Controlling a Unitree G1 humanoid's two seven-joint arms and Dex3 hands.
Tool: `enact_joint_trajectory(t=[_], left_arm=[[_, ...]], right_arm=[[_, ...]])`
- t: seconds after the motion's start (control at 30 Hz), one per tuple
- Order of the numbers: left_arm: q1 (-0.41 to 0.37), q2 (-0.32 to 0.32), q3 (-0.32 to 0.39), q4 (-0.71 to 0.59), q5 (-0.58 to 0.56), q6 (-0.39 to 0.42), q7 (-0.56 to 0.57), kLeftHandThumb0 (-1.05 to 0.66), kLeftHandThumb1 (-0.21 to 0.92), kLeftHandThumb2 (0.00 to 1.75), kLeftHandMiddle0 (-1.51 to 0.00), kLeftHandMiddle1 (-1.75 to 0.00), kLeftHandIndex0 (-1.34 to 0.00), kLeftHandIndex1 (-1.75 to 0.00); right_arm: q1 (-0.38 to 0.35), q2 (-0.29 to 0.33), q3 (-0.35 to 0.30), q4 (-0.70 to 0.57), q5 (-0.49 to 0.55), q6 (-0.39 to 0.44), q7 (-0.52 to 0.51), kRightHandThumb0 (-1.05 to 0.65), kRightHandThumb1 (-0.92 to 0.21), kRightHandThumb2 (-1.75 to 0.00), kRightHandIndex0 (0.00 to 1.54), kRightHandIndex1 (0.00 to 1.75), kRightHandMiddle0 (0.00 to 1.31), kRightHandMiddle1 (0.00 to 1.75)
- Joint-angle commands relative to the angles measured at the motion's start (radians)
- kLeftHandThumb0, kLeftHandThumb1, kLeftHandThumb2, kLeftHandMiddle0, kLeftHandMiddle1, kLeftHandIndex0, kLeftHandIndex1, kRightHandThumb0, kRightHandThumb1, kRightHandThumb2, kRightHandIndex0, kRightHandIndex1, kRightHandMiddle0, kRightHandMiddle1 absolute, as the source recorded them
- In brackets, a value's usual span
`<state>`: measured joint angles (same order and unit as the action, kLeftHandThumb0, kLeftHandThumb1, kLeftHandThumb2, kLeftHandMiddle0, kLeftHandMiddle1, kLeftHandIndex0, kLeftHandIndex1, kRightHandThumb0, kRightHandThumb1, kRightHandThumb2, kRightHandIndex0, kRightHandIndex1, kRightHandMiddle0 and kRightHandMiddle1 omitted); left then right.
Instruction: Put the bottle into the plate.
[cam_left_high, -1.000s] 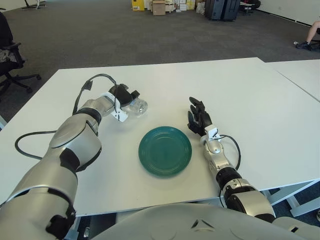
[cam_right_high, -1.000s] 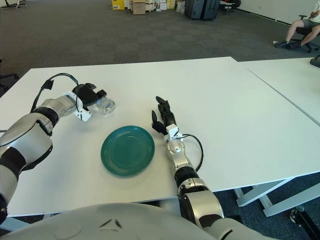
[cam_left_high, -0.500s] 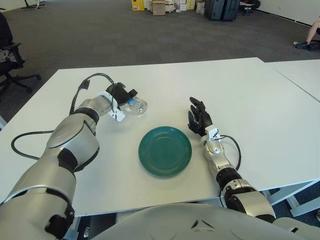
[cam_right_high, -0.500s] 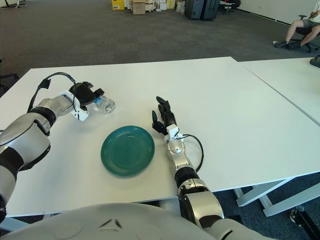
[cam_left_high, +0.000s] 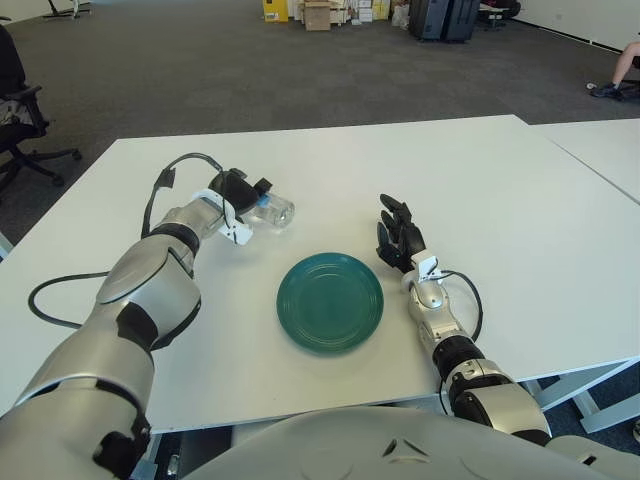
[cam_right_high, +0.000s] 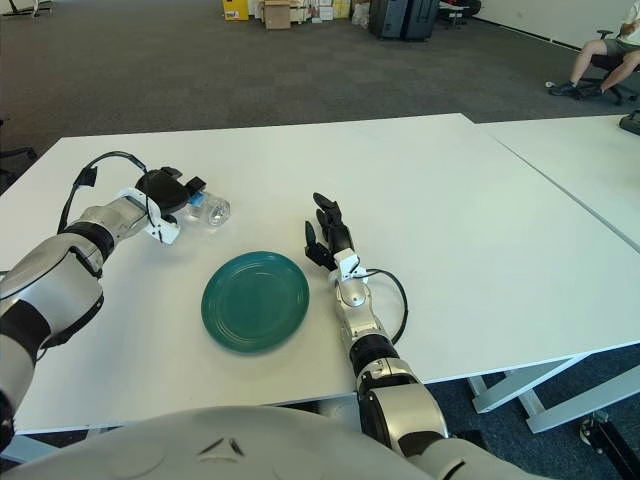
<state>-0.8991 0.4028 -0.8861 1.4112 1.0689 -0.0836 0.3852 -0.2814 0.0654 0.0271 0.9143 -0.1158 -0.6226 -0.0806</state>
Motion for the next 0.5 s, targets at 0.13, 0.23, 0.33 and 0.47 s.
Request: enact_joint_trajectory(t=[0.13, 0.23, 0.33, 0.47], left_arm=[[0.024, -0.02, 0.015, 0.001, -0.017, -0.031, -0.019, -0.51, 0.51, 0.75, -0.54, -0.03, 0.0, -1.04], [0.025, -0.022, 0.022, 0.0, -0.022, -0.037, -0.023, -0.52, 0.49, 0.77, -0.54, -0.03, 0.0, -1.06], [0.027, -0.025, 0.027, 0.001, -0.026, -0.042, -0.03, -0.54, 0.47, 0.77, -0.53, -0.02, 0.0, -1.05], [0.025, -0.032, 0.022, 0.001, -0.023, -0.042, -0.038, -0.57, 0.46, 0.77, -0.52, -0.02, 0.0, -1.03]], right_arm=[[0.057, -0.025, -0.009, 0.055, 0.0, 0.026, -0.017, -0.71, -0.92, -0.75, 0.23, 0.01, 0.0, 0.5], [0.057, -0.027, -0.005, 0.055, -0.005, 0.028, -0.024, -0.72, -0.92, -0.75, 0.24, 0.01, 0.0, 0.51], [0.056, -0.029, -0.002, 0.056, -0.008, 0.029, -0.028, -0.72, -0.92, -0.76, 0.24, 0.01, 0.0, 0.51], [0.057, -0.03, -0.001, 0.057, -0.004, 0.023, -0.024, -0.71, -0.92, -0.77, 0.24, 0.01, 0.0, 0.5]])
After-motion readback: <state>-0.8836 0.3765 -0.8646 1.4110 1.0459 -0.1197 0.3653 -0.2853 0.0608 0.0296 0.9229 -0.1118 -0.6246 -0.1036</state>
